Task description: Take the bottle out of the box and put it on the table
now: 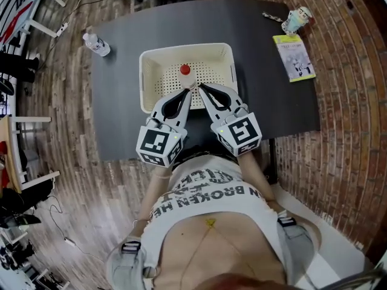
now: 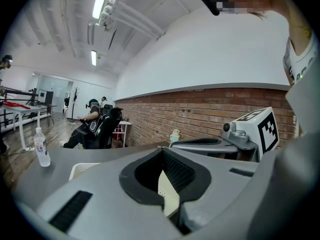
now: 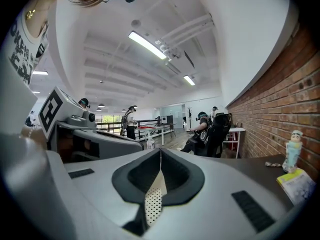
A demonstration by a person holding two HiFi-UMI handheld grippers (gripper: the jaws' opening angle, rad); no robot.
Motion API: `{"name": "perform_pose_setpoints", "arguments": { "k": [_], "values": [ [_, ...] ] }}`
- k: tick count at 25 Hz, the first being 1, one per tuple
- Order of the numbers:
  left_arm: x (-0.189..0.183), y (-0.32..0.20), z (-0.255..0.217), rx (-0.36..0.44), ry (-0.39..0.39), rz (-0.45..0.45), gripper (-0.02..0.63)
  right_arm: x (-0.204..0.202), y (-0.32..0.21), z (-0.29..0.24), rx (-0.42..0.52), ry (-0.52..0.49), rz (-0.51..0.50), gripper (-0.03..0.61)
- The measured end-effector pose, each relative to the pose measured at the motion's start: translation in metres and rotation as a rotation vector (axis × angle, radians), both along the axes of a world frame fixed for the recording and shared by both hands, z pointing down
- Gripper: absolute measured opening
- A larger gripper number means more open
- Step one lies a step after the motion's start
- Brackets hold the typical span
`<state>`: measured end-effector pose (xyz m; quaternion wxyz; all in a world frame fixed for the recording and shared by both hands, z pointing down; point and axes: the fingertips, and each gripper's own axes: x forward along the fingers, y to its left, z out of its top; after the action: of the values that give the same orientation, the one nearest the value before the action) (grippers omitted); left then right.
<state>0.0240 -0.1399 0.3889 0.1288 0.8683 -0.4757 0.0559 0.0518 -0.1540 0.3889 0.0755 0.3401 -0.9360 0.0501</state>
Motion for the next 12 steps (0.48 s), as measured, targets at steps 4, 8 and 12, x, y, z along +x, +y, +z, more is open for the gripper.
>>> {"name": "perform_pose_setpoints", "arguments": {
  "k": [4,8,12],
  "values": [
    [-0.005,-0.008,0.002,-0.003,-0.003,0.034,0.006,-0.003,-0.007,0.003,-0.008,0.000,0.039,0.009],
    [-0.010,-0.013,0.005,-0.006,0.000,0.051,0.006,-0.009,-0.010,0.007,-0.016,0.010,0.054,0.009],
    [-0.013,-0.016,0.008,-0.011,0.010,0.060,0.006,-0.014,-0.013,0.009,-0.027,0.024,0.058,0.009]
  ]
}}
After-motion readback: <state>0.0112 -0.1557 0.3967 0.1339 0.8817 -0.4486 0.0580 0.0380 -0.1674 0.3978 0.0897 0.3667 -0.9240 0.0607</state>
